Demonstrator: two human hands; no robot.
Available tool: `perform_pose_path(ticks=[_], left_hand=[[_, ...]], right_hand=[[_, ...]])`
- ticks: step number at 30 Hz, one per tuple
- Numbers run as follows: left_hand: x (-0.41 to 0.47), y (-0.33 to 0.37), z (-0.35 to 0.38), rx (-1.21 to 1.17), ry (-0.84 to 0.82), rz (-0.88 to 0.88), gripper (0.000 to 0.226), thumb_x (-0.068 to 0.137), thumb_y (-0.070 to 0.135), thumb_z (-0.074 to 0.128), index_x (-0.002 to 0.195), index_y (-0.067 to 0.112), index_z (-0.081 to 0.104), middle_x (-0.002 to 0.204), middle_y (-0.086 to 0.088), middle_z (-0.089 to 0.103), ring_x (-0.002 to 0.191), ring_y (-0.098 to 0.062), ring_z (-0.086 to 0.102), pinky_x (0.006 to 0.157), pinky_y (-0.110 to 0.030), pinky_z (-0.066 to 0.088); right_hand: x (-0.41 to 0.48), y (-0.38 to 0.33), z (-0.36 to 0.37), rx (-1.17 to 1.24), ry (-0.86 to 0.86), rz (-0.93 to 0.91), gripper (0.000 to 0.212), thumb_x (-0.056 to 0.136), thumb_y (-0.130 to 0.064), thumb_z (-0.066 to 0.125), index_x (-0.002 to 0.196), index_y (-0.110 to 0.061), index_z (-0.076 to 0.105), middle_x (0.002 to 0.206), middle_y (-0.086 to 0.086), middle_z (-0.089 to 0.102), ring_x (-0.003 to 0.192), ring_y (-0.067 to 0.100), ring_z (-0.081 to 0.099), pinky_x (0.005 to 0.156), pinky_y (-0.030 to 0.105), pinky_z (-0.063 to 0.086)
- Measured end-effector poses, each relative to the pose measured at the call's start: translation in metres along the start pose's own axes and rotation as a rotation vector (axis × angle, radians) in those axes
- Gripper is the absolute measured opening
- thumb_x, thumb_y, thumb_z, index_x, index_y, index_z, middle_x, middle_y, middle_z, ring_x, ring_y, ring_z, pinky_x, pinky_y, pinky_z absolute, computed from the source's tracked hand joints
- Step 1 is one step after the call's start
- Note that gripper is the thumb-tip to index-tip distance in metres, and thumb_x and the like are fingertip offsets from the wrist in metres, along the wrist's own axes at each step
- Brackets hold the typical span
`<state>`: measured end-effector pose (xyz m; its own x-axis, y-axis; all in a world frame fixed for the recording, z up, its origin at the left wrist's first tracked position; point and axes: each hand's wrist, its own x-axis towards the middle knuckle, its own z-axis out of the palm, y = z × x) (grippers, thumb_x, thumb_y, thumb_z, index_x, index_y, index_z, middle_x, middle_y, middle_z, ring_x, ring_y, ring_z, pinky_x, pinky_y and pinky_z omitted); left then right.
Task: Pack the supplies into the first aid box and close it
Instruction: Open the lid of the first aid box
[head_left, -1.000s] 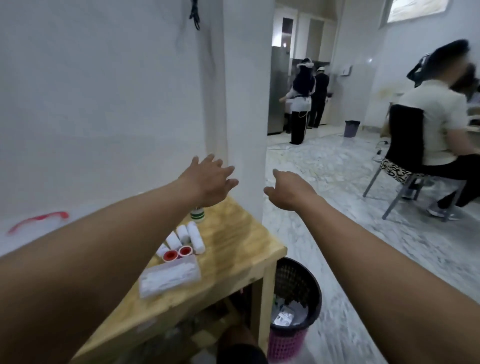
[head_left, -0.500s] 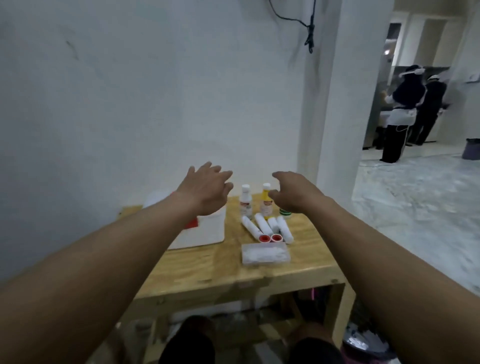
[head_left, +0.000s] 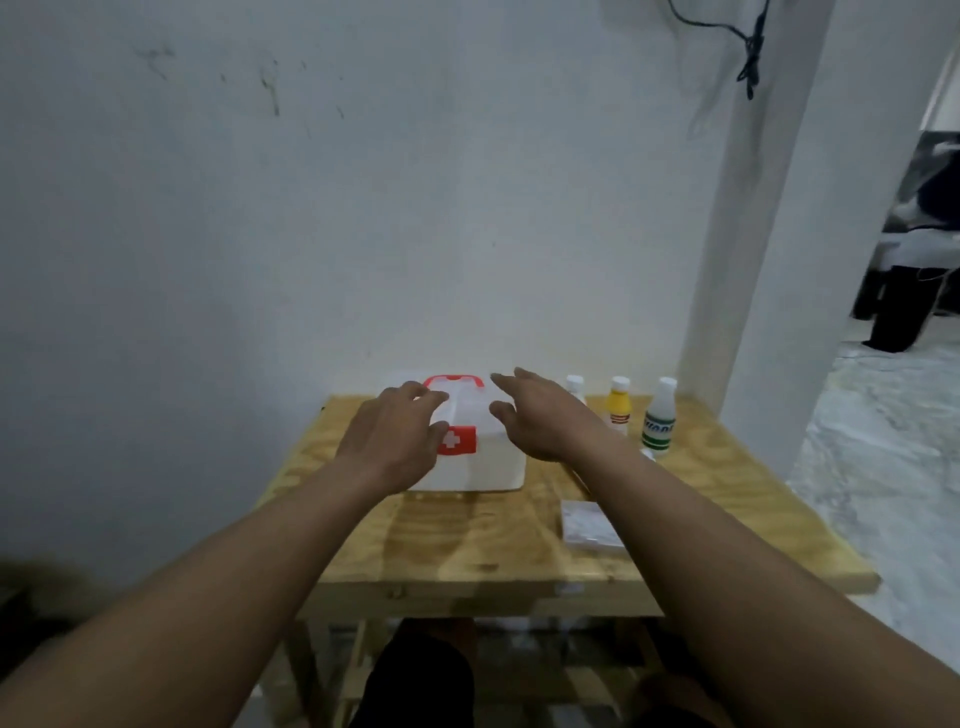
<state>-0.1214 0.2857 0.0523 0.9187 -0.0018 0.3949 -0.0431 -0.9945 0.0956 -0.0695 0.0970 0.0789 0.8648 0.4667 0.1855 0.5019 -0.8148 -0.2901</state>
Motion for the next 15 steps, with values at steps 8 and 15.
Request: perform_pose_path(ticks=[8,15], left_hand=[[-0.016,-0.003,0.041,-0.091,0.343,-0.092,0.037,0.098,0.032,0.059,0.132,0.02,0.067,0.135,-0.008,0.065,0.13,-0.03,0.056,0.11,-0.05,0.04],[-0.019,0.02,0.042,-0.274,0.438,-0.39,0.054,0.087,0.04,0.072,0.136,0.019,0.061,0.143,-0.015,0.052,0.13,-0.034,0.047,0.101,-0.046,0.045]], right_hand=[[0.005,-0.005,0.011,0.021,-0.018,-0.046,0.048,0.108,-0.034,0.034,0.155,-0.026,0.034,0.163,0.007,0.027,0.151,0.021,0.019,0.115,0.037,0.024],[0.007,-0.004,0.009,0.008,-0.026,-0.041,0.047,0.108,-0.032,0.035,0.154,-0.026,0.037,0.16,0.003,0.034,0.15,0.02,0.022,0.114,0.035,0.028]])
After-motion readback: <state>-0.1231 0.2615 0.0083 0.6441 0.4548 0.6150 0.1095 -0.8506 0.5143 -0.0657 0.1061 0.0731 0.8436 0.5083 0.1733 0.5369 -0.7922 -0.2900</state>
